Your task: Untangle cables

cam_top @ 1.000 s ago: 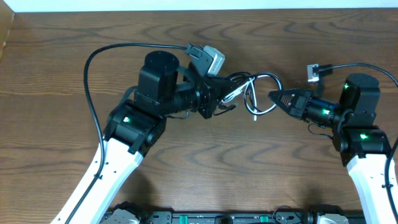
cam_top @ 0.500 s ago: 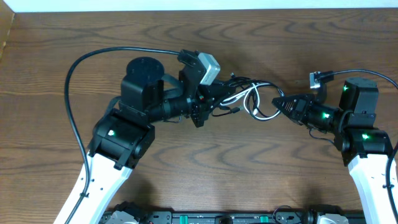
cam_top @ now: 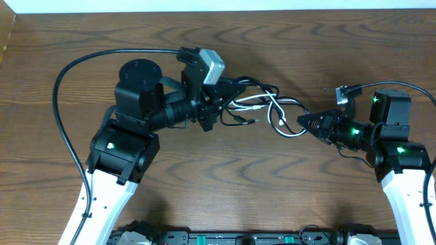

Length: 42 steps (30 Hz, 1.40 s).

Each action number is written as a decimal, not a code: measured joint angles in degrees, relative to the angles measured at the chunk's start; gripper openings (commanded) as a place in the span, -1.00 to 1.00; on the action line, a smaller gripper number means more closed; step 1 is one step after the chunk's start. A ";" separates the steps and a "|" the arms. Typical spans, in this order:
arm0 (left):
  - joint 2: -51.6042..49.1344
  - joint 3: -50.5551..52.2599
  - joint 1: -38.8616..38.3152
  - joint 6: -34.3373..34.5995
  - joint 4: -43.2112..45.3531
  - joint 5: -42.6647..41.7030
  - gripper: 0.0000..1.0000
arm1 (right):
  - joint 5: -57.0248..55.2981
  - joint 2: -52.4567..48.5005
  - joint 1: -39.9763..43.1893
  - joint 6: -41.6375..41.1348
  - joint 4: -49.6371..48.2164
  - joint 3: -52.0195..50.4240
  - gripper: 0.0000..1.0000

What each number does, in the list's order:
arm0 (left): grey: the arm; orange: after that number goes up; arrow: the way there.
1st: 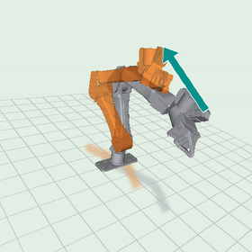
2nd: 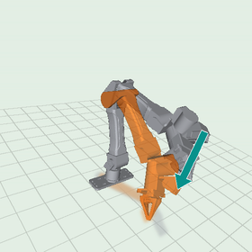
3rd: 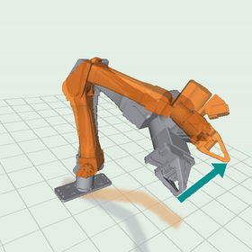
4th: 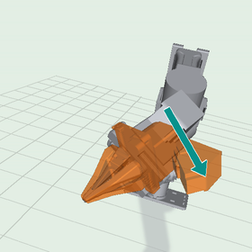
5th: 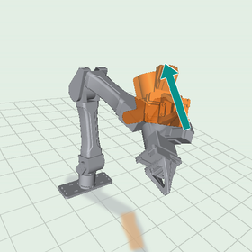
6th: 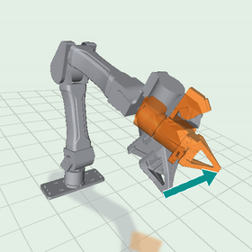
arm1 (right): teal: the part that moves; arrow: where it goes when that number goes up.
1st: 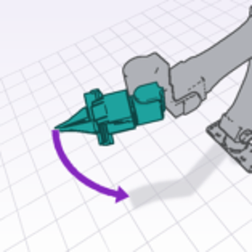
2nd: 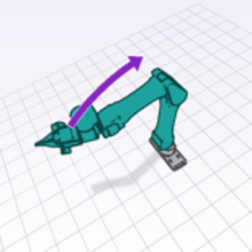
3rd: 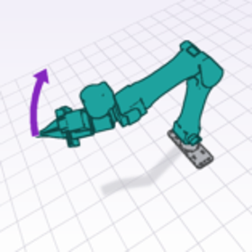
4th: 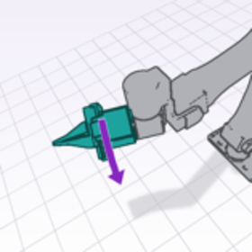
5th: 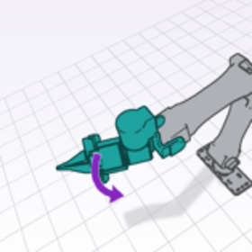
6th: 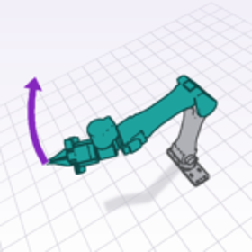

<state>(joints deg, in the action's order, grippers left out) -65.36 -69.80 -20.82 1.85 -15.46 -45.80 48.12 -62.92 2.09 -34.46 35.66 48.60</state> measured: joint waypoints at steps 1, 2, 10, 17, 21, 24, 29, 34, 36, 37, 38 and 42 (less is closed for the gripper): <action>0.00 0.00 0.46 0.26 0.00 -0.11 -0.85 | -0.50 0.04 0.00 0.02 0.57 0.09 -0.98; 0.00 0.02 0.98 0.72 -0.07 -0.35 -0.85 | -0.92 0.09 -0.04 0.00 1.09 0.13 -0.98; 0.00 0.04 2.23 2.62 -0.26 -1.07 -0.85 | -1.92 0.37 -0.09 -0.50 2.49 0.44 -0.98; 0.02 0.04 2.54 2.69 0.22 -0.81 -0.85 | -4.35 0.37 -0.04 -1.07 3.06 0.44 0.59; 0.66 0.04 3.98 2.67 0.72 0.13 -0.85 | -8.07 0.07 0.42 -0.61 3.50 0.35 0.99; 0.74 0.04 4.07 2.67 0.74 0.52 -0.85 | -7.98 0.07 0.42 0.90 2.62 0.35 0.99; 0.74 0.04 4.04 2.69 0.31 0.63 -0.85 | -5.75 0.07 0.42 2.25 -0.50 0.35 0.98; 0.55 0.04 4.04 2.69 0.26 -0.90 -0.85 | -2.21 0.07 0.42 2.89 -4.35 0.33 0.98; 0.37 0.04 4.04 2.67 0.26 -1.75 -0.85 | -0.22 0.07 0.42 3.67 -6.38 0.28 0.98; 0.20 0.04 4.04 2.69 0.26 -2.32 -0.85 | 1.33 0.07 0.42 4.55 -7.96 0.28 0.96; 0.04 0.04 4.04 2.69 0.22 -2.51 -0.85 | 2.58 0.04 0.42 5.33 -9.16 0.26 0.95; -1.01 0.04 3.54 2.69 -0.33 -3.52 -0.85 | 10.86 0.04 0.26 10.58 -16.28 0.20 0.94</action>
<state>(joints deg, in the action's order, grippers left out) -66.37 -69.76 -17.28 4.54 -15.79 -49.32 58.98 -62.87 2.35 -23.88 19.38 48.80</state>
